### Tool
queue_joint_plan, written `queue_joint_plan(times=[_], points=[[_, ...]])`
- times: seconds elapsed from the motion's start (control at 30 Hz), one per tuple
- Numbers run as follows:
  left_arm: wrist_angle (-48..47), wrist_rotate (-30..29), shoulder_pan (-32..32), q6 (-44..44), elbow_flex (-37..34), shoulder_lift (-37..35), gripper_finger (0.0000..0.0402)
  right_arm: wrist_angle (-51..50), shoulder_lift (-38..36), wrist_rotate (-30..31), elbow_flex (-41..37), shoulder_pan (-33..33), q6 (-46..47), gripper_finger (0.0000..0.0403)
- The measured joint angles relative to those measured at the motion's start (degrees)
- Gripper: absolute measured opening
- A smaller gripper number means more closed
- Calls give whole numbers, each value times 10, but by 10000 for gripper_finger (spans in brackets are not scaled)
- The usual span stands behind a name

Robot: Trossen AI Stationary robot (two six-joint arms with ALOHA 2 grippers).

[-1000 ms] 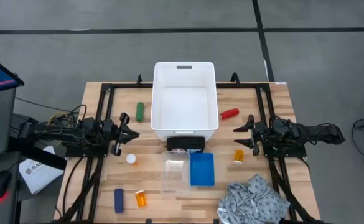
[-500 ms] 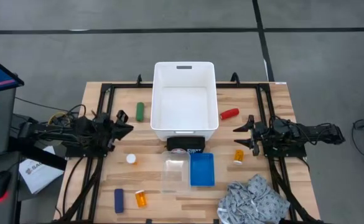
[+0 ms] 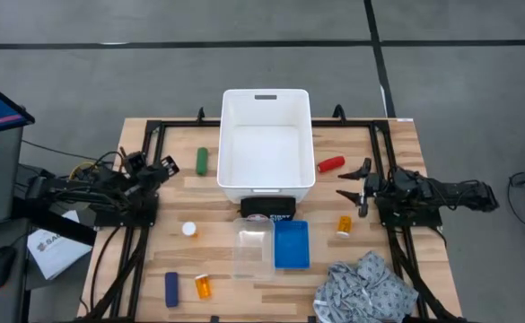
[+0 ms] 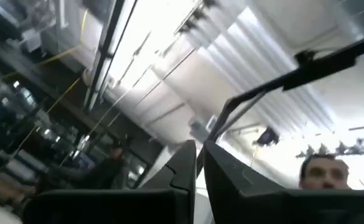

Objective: Pick & place medical supplies in basket/bin
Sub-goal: Put the blue patient gown into the white bin

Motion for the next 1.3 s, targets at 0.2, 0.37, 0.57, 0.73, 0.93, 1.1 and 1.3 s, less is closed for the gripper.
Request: queue_joint_plan(times=[0.2, 0.37, 0.57, 0.73, 0.93, 1.1, 1.3], points=[[36, -15, 0, 53, 0, 0, 21, 118, 2, 6, 0, -3, 150, 230], [36, -42, 0, 82, 0, 0, 21, 208, 2, 51, 0, -12, 171, 230], [35, -55, 0, 101, 0, 0, 21, 294, 2, 96, 0, -27, 221, 230], [35, -55, 0, 101, 0, 0, 21, 319, 2, 95, 0, -34, 245, 230], [36, -55, 0, 106, 0, 0, 21, 324, 2, 94, 0, -34, 320, 230], [36, -62, 0, 107, 0, 0, 23, 299, 3, 98, 0, -34, 357, 230], [60, -75, 0, 103, 0, 0, 37, 331, 3, 164, 0, -34, 384, 230]])
